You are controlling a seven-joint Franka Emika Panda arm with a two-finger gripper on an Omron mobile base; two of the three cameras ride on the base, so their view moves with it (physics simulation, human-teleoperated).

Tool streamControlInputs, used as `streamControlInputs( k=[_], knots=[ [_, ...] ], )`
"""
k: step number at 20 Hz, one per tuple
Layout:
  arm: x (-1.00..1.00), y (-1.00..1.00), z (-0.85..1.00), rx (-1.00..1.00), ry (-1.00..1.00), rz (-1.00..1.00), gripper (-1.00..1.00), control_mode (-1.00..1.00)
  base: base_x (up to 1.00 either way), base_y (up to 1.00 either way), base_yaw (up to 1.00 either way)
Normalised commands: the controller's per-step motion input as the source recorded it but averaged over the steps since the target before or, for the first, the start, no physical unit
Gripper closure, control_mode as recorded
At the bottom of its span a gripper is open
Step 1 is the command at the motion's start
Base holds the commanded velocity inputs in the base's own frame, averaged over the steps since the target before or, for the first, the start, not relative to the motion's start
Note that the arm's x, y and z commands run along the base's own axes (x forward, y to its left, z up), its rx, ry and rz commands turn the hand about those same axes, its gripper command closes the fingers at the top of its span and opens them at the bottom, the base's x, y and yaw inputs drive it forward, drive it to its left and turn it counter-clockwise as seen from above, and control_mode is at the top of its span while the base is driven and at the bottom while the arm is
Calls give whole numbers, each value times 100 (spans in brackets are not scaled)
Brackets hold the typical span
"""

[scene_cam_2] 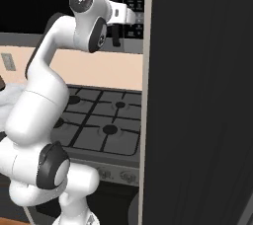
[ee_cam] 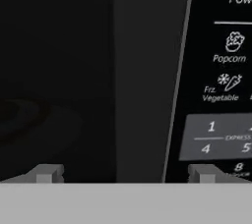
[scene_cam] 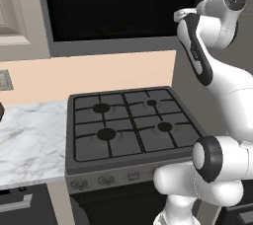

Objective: Retrieve the reheated potato from the microwave, then place the potato, cheese, and condiment on the cutting board.

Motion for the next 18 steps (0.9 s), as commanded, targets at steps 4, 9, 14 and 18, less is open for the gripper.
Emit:
streamControlInputs(
  k=[4, 9, 14, 18],
  knots=[
    [46, -3, -9, 9, 10, 4, -100, -100, 0, 0, 0],
    [43, -2, -14, 10, 2, 10, -100, -100, 0, 0, 0],
    [36, 2, -19, 5, 0, 10, 100, -100, 0, 0, 0],
    [37, 15, -21, 0, -4, 9, 100, -100, 0, 0, 0]
  ],
)
